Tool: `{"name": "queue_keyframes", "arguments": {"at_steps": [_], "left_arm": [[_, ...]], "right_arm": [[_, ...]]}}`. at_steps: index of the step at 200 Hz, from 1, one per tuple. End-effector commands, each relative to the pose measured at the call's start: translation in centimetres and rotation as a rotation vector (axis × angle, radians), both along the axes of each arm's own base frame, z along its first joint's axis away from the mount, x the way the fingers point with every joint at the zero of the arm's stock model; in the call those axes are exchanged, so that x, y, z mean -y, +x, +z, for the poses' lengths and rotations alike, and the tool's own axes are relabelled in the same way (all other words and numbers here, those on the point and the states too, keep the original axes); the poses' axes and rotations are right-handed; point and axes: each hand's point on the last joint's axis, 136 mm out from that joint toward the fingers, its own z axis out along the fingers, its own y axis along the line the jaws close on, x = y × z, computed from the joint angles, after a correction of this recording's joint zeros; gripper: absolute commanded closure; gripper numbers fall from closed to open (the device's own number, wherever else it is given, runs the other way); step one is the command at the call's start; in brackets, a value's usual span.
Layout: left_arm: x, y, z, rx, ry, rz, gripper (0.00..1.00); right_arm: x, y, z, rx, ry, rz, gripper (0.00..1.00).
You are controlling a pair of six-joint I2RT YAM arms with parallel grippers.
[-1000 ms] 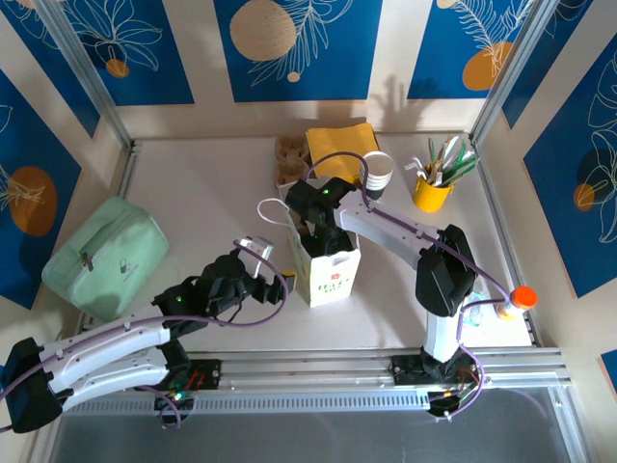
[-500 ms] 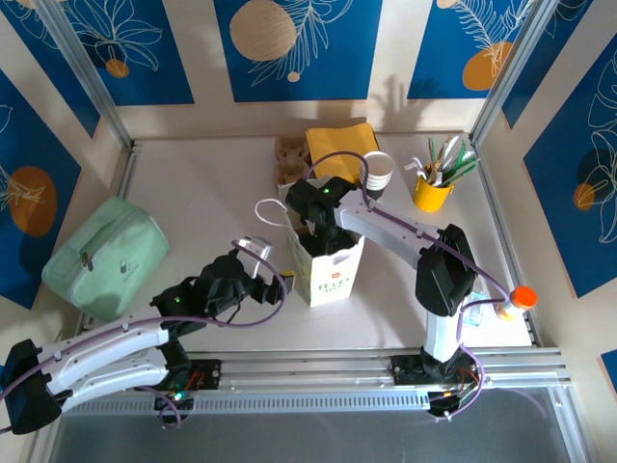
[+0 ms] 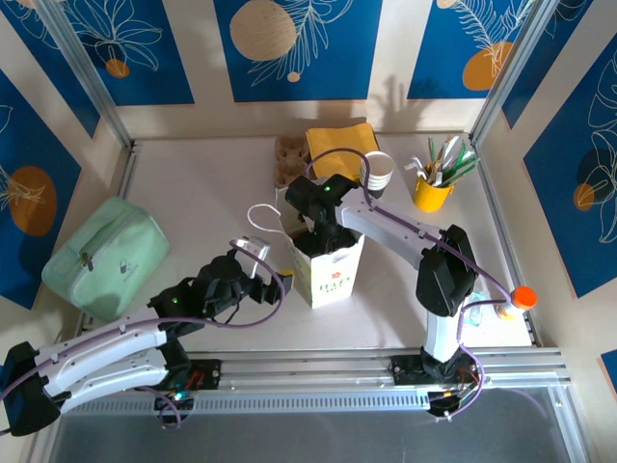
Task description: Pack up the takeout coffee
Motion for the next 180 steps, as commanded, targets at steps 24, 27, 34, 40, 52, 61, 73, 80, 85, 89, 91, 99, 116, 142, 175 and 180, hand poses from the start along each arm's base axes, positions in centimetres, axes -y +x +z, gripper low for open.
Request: {"name": "queue_keyframes", "arguments": {"at_steps": [24,27,34,40,52,61,73,80,85,89,91,99,116,142,175,180], "left_arm": [[-0.2,-0.1,0.8,0.025,0.005,-0.001,0.02],[-0.2,-0.1,0.9,0.027,0.005,-0.001,0.02],[-0.2,-0.1,0.9,0.028,0.004,-0.001,0.02],[-0.2,0.0,0.9,0.027,0.006,0.0,0.02],[-0.2,0.0,0.9,0.026,0.006,0.0,0.02],[-0.1,0.0,0.9,0.025,0.004,0.0,0.02],[-0.1,0.0,0.8,0.023,0.002,-0.002,0.02],[-0.1,0.0,0.7,0.021,0.003,-0.001,0.02],[0.0,0.0,0.7,0.02,0.002,-0.001,0.02],[0.0,0.0,0.6,0.019,0.003,-0.001,0.02],[0.0,0.0,0.6,0.019,0.003,-0.001,0.02],[0.0,0.0,0.6,0.018,0.004,-0.002,0.02],[0.0,0.0,0.6,0.018,0.004,-0.001,0.02],[-0.1,-0.1,0.7,0.018,0.002,-0.001,0.02],[-0.2,-0.1,0.6,0.015,0.001,0.003,0.02],[-0.2,-0.1,0.5,0.014,0.001,0.005,0.02]], "right_arm": [[-0.4,-0.1,2.1,0.023,0.037,0.019,0.08],[-0.4,-0.1,2.2,0.024,0.037,0.019,0.08],[-0.4,-0.1,2.3,0.027,0.037,0.019,0.08],[-0.4,0.0,2.4,0.029,0.038,0.021,0.08],[-0.4,-0.1,2.7,0.031,0.039,0.023,0.08],[-0.3,0.0,2.9,0.035,0.038,0.02,0.08],[-0.3,0.0,3.0,0.037,0.04,0.02,0.08],[-0.3,0.0,3.1,0.037,0.042,0.019,0.08],[-0.3,-0.1,3.2,0.038,0.043,0.019,0.09],[-0.3,-0.1,3.2,0.037,0.042,0.018,0.09],[-0.3,-0.1,3.2,0.037,0.042,0.017,0.09],[-0.4,-0.1,3.3,0.036,0.045,0.017,0.09],[-0.3,-0.1,3.4,0.038,0.047,0.016,0.1],[-0.4,-0.1,3.6,0.039,0.052,0.013,0.11],[-0.4,-0.1,3.7,0.042,0.052,0.013,0.12],[-0.4,-0.1,3.7,0.043,0.052,0.012,0.12]]}}
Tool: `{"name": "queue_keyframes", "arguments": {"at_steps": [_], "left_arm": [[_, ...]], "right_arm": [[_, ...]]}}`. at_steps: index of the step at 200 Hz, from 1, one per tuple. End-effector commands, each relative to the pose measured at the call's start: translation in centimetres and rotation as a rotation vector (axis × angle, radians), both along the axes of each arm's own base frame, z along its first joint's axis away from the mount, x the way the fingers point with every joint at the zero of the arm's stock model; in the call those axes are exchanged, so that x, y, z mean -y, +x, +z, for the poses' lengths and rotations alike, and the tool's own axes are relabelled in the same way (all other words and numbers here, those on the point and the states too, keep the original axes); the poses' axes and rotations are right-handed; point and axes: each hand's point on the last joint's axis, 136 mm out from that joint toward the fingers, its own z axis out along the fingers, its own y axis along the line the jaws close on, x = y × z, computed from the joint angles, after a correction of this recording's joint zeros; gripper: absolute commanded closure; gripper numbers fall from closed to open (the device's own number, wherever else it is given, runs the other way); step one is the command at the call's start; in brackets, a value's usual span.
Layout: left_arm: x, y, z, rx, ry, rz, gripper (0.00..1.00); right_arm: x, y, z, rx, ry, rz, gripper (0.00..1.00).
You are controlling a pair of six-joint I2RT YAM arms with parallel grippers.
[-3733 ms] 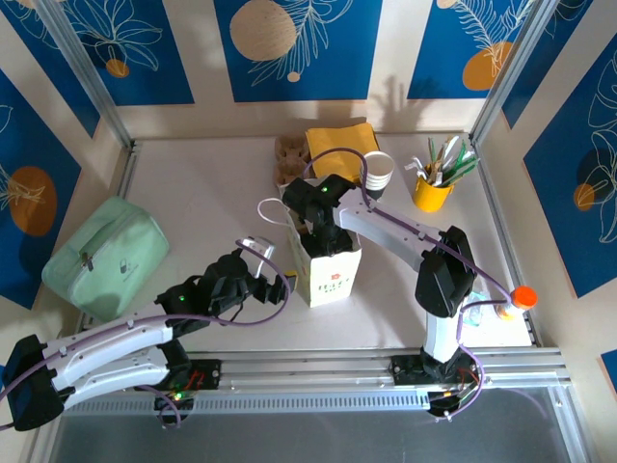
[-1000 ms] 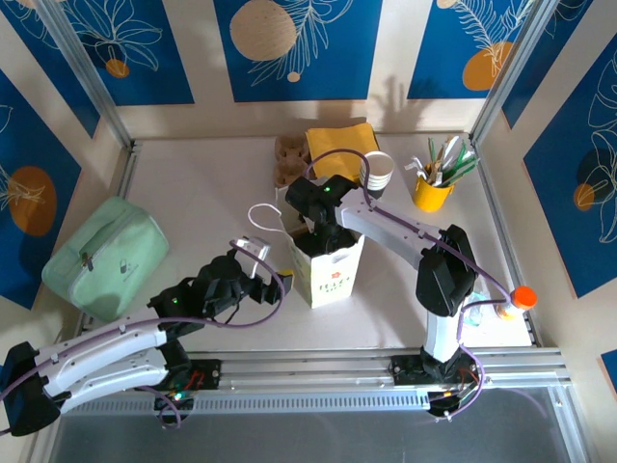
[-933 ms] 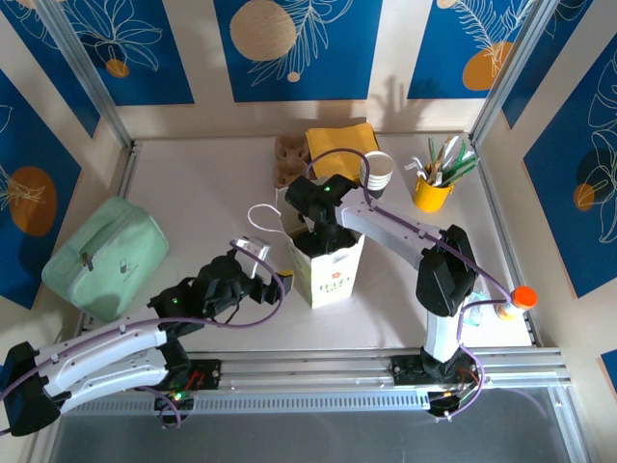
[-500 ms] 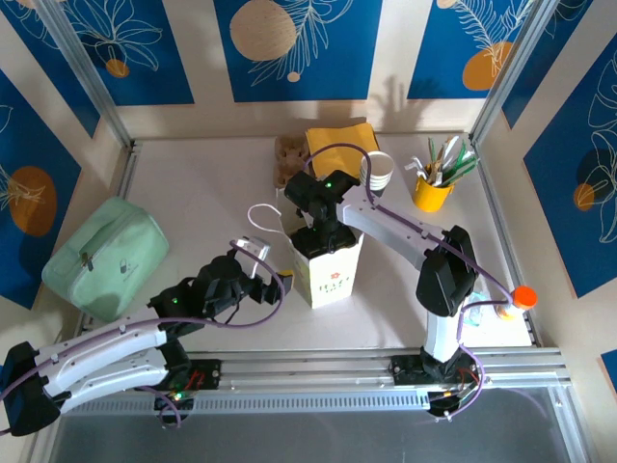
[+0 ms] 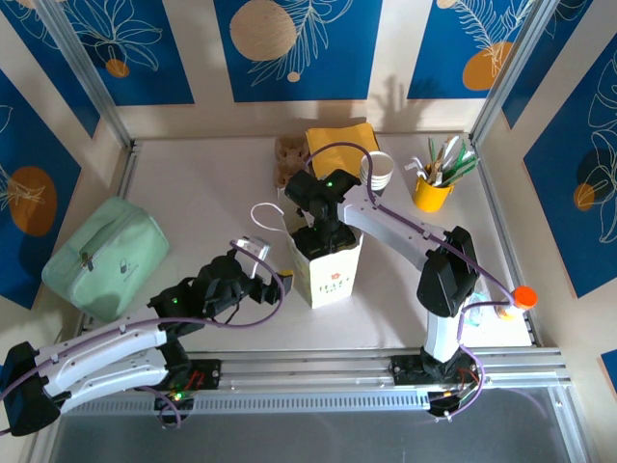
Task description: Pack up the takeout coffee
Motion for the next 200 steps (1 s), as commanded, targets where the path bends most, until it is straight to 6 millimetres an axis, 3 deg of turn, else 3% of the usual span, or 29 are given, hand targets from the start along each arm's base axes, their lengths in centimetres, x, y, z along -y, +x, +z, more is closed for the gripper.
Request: {"name": "queue_keyframes", "arguments": {"at_steps": [1,166,200], "left_arm": [[-0.19,-0.09,0.53,0.013,-0.001,0.006,0.02],[-0.19,-0.08,0.27,0.006,-0.002,0.01,0.02],[-0.18,-0.05,0.33,0.007,-0.001,0.01,0.02]], "right_arm": [[-0.12,-0.36,2.1,0.021,0.034,0.006,0.12],[-0.3,-0.58,2.84,0.026,0.044,0.009,0.28],[-0.27,-0.66,3.0,0.03,0.046,0.013,0.28]]}}
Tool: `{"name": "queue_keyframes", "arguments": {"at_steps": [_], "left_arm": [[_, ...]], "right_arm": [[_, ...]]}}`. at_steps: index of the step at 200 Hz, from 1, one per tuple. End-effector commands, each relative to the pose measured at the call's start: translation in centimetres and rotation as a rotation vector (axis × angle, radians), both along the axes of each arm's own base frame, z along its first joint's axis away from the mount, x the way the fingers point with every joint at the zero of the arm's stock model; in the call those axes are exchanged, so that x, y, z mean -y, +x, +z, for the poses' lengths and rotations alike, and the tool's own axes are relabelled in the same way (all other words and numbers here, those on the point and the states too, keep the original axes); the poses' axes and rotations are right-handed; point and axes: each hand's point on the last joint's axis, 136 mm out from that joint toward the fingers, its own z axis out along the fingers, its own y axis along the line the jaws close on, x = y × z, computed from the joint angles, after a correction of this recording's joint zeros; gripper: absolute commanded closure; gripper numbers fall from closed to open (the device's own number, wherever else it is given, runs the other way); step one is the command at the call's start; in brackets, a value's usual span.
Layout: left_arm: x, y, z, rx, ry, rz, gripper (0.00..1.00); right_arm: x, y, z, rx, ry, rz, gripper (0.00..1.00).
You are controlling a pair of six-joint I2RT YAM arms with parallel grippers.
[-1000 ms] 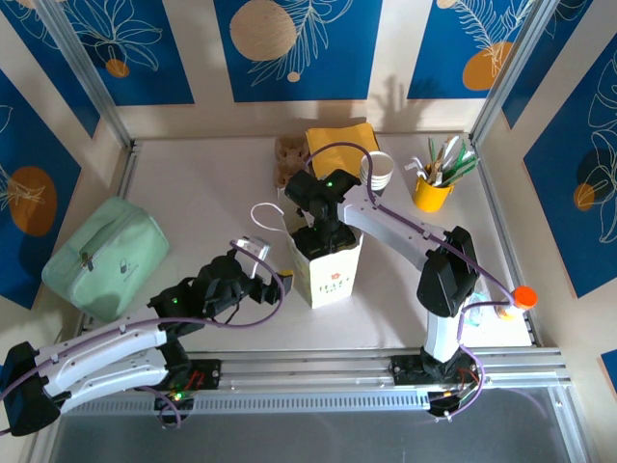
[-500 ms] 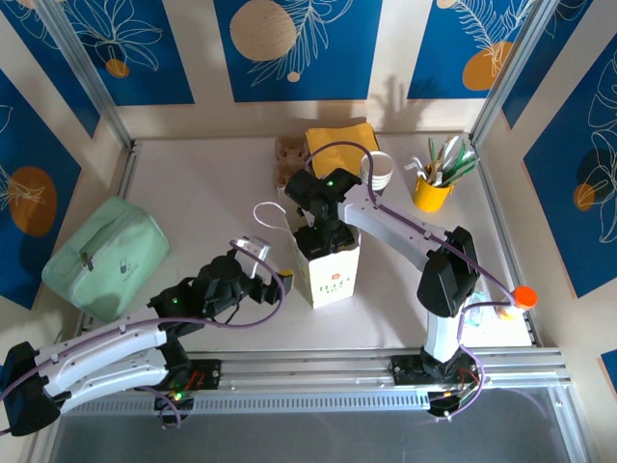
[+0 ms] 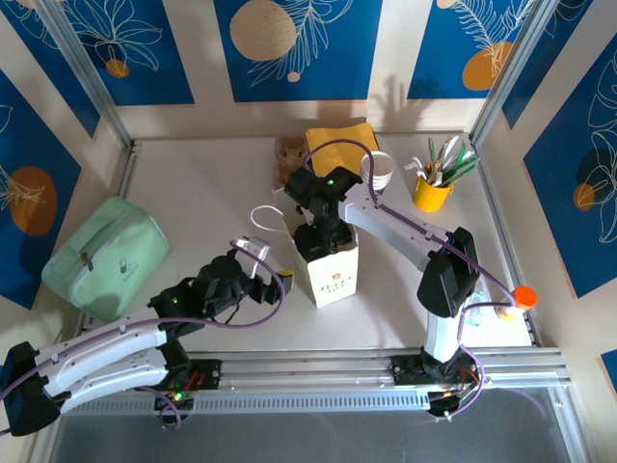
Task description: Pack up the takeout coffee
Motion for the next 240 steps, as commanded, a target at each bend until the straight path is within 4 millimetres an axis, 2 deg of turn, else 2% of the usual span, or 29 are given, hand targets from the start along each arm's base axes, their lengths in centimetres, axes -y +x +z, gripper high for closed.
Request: {"name": "queue_keyframes", "arguments": {"at_steps": [1,117,154,240], "left_arm": [[-0.2,-0.1,0.3,0.008,0.0,0.009,0.02],[-0.2,0.0,0.4,0.005,-0.004,0.012,0.02],[-0.1,0.0,0.3,0.003,-0.003,0.01,0.02],[-0.1,0.0,0.3,0.005,-0.001,0.01,0.02]], "right_arm": [[0.1,-0.7,2.1,0.018,0.034,0.007,0.28],[0.7,-0.9,-0.1,0.029,-0.104,0.076,0.31],[0.7,-0.8,-0.3,0.026,-0.115,0.076,0.27],[0.4,-0.7,-0.4,0.023,-0.116,0.079,0.31]]}}
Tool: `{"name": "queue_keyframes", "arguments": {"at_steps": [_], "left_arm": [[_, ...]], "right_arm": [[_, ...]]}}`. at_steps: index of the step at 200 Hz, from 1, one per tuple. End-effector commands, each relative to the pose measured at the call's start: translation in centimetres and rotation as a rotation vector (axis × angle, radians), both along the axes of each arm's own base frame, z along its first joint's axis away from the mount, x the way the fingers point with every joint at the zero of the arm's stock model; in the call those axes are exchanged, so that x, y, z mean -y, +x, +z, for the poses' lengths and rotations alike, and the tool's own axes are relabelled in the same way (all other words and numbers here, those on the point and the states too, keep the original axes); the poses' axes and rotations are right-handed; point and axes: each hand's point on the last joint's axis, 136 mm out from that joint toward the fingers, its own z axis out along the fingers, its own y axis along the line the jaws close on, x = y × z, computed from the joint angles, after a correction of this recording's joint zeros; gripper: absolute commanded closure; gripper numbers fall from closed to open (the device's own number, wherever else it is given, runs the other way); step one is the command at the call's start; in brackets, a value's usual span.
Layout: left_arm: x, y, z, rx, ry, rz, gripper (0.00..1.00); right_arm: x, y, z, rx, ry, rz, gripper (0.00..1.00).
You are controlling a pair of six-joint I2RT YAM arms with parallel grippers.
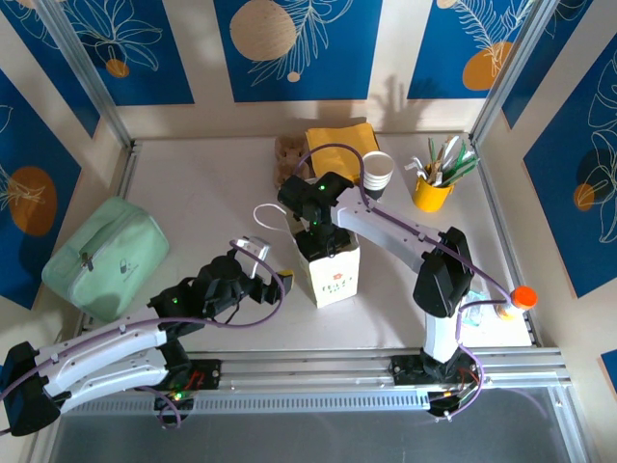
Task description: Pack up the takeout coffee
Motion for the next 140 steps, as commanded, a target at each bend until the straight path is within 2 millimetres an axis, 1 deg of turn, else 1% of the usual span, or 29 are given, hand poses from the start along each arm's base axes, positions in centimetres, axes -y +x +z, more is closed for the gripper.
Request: {"name": "queue_keyframes", "arguments": {"at_steps": [1,29,52,66,105,140], "left_arm": [[-0.1,0.0,0.3,0.007,-0.001,0.009,0.02],[0.0,0.0,0.4,0.009,-0.002,0.008,0.02],[0.0,0.0,0.3,0.007,0.002,0.008,0.02],[0.0,0.0,0.4,0.008,0.001,0.009,0.02],[0.0,0.0,0.5,0.008,0.0,0.009,0.02],[0.0,0.1,0.5,0.008,0.002,0.007,0.02]], "right_arm": [[0.0,-0.1,0.3,-0.005,-0.015,0.015,0.31],[-0.1,-0.1,0.4,-0.003,-0.009,0.014,0.28],[-0.4,0.0,0.7,0.001,0.01,0.014,0.28],[-0.7,-0.1,1.0,-0.002,0.039,0.016,0.28],[-0.9,0.2,2.5,0.016,0.085,0.013,0.29],[-0.9,0.4,3.1,0.015,0.122,0.002,0.29]]}}
